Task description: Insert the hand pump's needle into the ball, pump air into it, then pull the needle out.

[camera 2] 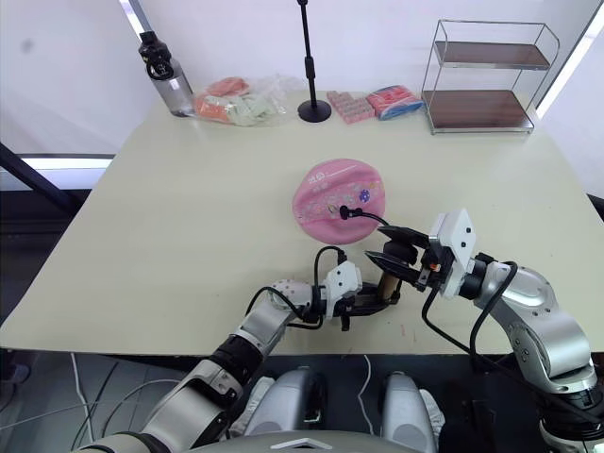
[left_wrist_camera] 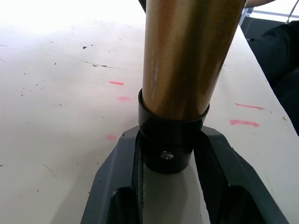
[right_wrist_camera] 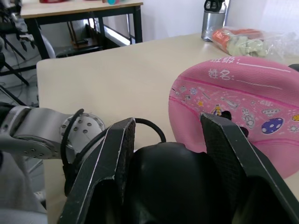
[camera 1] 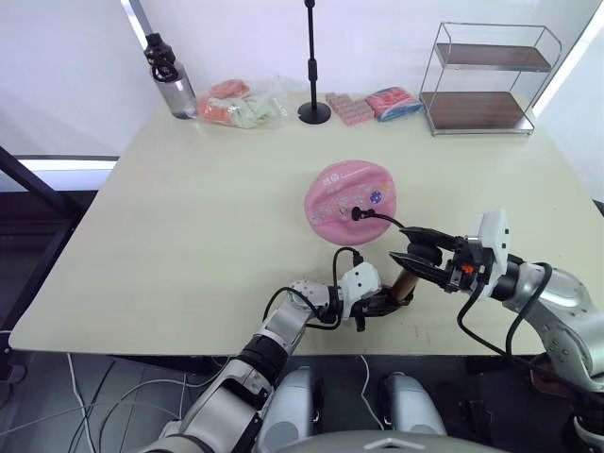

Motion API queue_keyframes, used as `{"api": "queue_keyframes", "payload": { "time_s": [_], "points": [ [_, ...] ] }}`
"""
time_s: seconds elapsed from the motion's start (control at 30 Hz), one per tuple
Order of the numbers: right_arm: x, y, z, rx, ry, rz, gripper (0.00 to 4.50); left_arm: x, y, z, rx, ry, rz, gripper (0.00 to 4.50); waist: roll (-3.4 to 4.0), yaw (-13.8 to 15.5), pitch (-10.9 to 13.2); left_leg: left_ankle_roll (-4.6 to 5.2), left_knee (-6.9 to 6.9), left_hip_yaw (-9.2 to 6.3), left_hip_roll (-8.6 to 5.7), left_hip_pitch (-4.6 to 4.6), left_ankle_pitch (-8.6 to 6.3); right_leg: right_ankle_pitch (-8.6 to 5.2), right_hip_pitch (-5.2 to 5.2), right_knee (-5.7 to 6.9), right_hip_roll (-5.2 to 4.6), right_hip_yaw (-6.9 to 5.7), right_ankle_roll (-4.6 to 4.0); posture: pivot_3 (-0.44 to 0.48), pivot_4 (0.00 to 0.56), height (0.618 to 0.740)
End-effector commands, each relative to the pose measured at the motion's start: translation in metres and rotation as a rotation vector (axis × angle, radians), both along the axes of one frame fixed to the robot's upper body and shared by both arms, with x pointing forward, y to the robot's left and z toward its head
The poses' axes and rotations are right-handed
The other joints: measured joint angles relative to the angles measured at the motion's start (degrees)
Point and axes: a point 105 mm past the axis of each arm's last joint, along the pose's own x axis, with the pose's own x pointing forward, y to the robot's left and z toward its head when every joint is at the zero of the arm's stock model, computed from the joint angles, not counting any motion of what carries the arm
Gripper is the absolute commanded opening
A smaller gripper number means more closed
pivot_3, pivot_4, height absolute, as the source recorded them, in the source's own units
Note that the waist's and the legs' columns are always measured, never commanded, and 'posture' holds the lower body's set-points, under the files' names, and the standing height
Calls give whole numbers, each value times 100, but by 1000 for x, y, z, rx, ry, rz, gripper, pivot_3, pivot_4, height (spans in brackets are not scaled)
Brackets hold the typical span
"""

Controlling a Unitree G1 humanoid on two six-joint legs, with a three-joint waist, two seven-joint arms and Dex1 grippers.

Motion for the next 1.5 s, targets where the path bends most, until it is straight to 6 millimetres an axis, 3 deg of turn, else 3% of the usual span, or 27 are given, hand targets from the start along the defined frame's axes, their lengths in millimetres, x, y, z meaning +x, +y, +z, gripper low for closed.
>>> {"api": "queue_keyframes", "payload": {
  "time_s": [0.03, 0.23, 0.53, 0.77, 0.97, 1.13, 1.2, 1.5],
  "points": [
    [-17, 12, -6, 55, 113, 98, 1797, 13, 20, -11, 38, 33, 119, 1072, 0, -1, 0, 0, -1, 0, 0, -1, 0, 4, 1, -6, -19, -30, -5, 0, 150, 740],
    [-16, 10, -5, 50, 124, 94, 1797, 14, 20, -12, 42, 32, 119, 1072, 1, 0, 0, 8, -2, -14, 6, -16, 4, 17, 7, -35, -30, -116, 1, 0, 150, 740],
    [-10, 5, -1, 36, 81, 74, 1797, 14, 23, -14, 47, 36, 125, 1072, 1, 0, 0, 23, -2, -19, 6, -20, 13, 17, 7, -37, -25, -130, 1, 0, 150, 740],
    [-12, 6, 29, 88, 5, 112, 1797, 14, 27, -18, 61, 41, 130, 1072, 5, -1, 2, 25, -2, -21, 6, -23, 14, 18, 6, -37, -16, -134, 2, 0, 150, 740],
    [-15, -5, 78, 169, -83, 143, 1797, 17, 24, -19, 69, 38, 132, 1072, 18, -1, 9, 25, 0, -21, 5, -43, 15, 20, -7, -41, -15, -136, 6, 0, 150, 740],
    [-16, -18, 100, 186, -123, 138, 1797, 19, 19, -19, 67, 37, 132, 1072, 16, -3, 9, 71, 13, 21, -22, -72, -11, 24, -27, -58, -42, -127, 13, 0, 150, 740],
    [-16, -25, 110, 176, -155, 129, 1797, 20, 16, -19, 63, 37, 135, 1072, 16, -2, 10, 95, 20, 56, -32, -73, -26, 57, -34, -64, -75, -137, 70, 0, 150, 740],
    [-15, -42, 140, 162, -212, 106, 1797, 17, -3, -20, 54, 41, 99, 1072, 14, 6, 11, 110, 27, 82, -35, -73, -34, 68, -43, -80, -102, -160, 86, 0, 150, 740]
  ]
}}
